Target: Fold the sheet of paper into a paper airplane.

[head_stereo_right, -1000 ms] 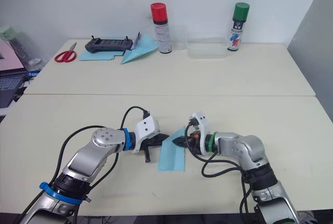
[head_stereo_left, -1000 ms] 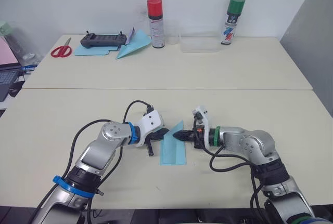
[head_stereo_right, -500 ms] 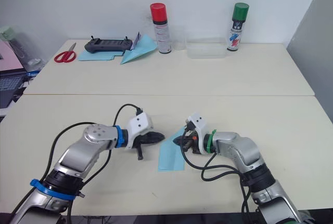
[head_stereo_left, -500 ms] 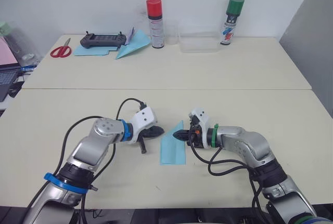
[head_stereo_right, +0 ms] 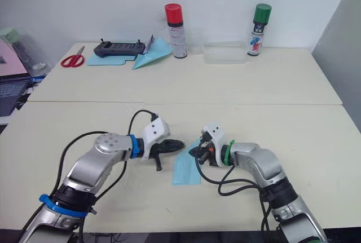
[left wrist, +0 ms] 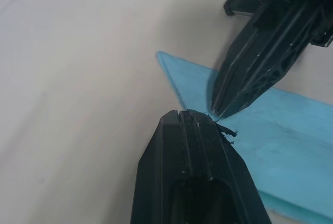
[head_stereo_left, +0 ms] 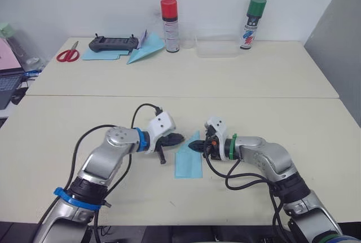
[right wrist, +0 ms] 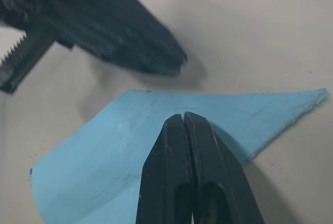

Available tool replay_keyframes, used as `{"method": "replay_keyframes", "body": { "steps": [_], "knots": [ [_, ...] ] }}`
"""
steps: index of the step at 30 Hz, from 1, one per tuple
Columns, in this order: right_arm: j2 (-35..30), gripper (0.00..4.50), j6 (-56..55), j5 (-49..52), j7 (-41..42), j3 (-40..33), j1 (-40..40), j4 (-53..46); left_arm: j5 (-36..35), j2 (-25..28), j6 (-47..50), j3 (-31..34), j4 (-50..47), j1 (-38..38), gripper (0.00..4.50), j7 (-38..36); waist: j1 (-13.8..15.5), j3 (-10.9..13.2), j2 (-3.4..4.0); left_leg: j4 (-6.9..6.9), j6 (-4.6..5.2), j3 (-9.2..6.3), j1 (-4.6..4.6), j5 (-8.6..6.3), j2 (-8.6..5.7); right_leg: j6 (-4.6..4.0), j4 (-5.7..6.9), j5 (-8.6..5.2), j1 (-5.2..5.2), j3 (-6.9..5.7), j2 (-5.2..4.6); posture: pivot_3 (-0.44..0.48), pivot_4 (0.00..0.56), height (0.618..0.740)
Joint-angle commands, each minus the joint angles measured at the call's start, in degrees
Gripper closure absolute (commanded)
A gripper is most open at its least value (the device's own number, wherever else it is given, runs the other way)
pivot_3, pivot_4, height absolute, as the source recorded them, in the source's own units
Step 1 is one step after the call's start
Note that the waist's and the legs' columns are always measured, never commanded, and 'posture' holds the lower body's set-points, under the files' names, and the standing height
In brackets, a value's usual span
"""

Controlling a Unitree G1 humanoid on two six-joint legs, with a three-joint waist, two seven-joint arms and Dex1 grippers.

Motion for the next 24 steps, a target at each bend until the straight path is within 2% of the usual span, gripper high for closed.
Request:
{"method": "replay_keyframes", "body": {
  "steps": [1,8,18,24],
  "knots": [
    [-0.7,4.47,0.2,-1.7,-0.5,-0.7,0.6,1.5,0.9,0.5,-1.3,-1.1,-1.4,1.2,4.5,0.0,0.0,0.0,0.0,0.0,0.0,-0.01,0.0,0.0,0.0,0.0,0.0,0.0,0.0,-0.01,0.0,0.0,0.15,0.74],
    [-3.7,4.47,-9.6,-7.5,2.1,2.6,1.5,2.0,4.5,0.7,-5.7,-3.3,3.4,2.6,4.5,0.5,0.2,0.0,0.0,0.03,0.0,0.01,0.02,0.0,-0.04,0.01,-0.03,0.01,0.04,0.0,-0.03,0.0,0.15,0.74],
    [-0.8,4.47,-15.2,-12.2,-5.7,-2.0,2.4,8.0,6.0,1.2,-8.7,-4.5,5.3,4.0,4.5,-0.3,0.2,-0.1,0.0,0.02,0.0,0.03,0.6,0.0,-0.03,-0.02,-0.06,0.01,0.57,0.03,-0.03,0.0,0.15,0.74],
    [-1.7,4.47,-16.9,-14.6,-6.3,-0.9,3.1,9.1,6.3,0.9,-9.4,-4.6,6.4,3.5,4.5,-0.3,0.2,-0.2,0.01,0.01,0.0,0.04,0.85,0.0,-0.03,-0.03,-0.1,0.0,0.82,0.05,-0.04,0.0,0.15,0.74]
  ]
}}
